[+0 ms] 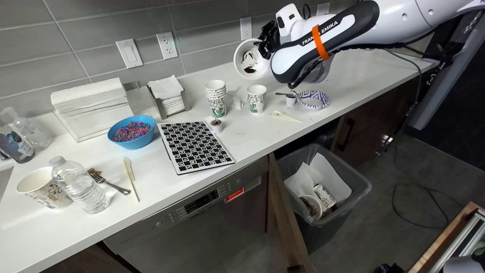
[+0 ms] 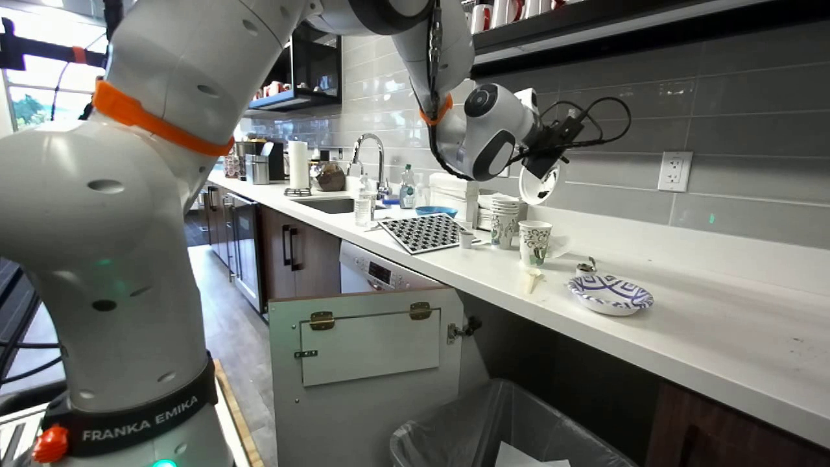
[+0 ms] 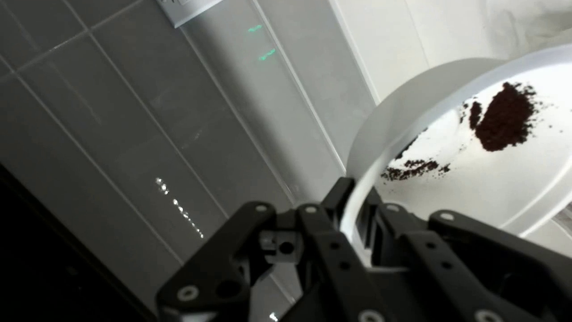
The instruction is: Pour the contents in the white bowl into the coffee cup on the right.
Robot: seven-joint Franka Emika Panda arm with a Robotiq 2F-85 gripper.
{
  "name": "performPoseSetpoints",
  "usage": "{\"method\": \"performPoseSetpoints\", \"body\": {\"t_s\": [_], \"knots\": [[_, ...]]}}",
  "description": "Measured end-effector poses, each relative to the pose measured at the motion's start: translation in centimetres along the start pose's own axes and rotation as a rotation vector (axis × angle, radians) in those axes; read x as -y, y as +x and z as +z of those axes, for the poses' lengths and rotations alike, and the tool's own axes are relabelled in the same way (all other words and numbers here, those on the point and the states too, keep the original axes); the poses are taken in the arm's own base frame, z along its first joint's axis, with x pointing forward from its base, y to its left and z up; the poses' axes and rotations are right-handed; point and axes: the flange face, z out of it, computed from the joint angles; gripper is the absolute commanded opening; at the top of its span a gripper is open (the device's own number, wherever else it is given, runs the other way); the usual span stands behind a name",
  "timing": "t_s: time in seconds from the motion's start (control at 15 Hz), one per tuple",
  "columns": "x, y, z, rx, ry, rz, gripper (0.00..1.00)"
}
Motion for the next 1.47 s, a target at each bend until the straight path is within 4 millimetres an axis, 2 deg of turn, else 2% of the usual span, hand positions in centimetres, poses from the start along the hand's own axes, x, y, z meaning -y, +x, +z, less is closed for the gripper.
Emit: {"method": "performPoseSetpoints", "body": {"t_s": [0.87, 1.47], "knots": [[1.6, -0.4, -1.4, -0.082, -0.062, -0.166, 0.02], [2.2, -1.5, -2.6, -0.13, -0.133, -0.255, 0.02]]}}
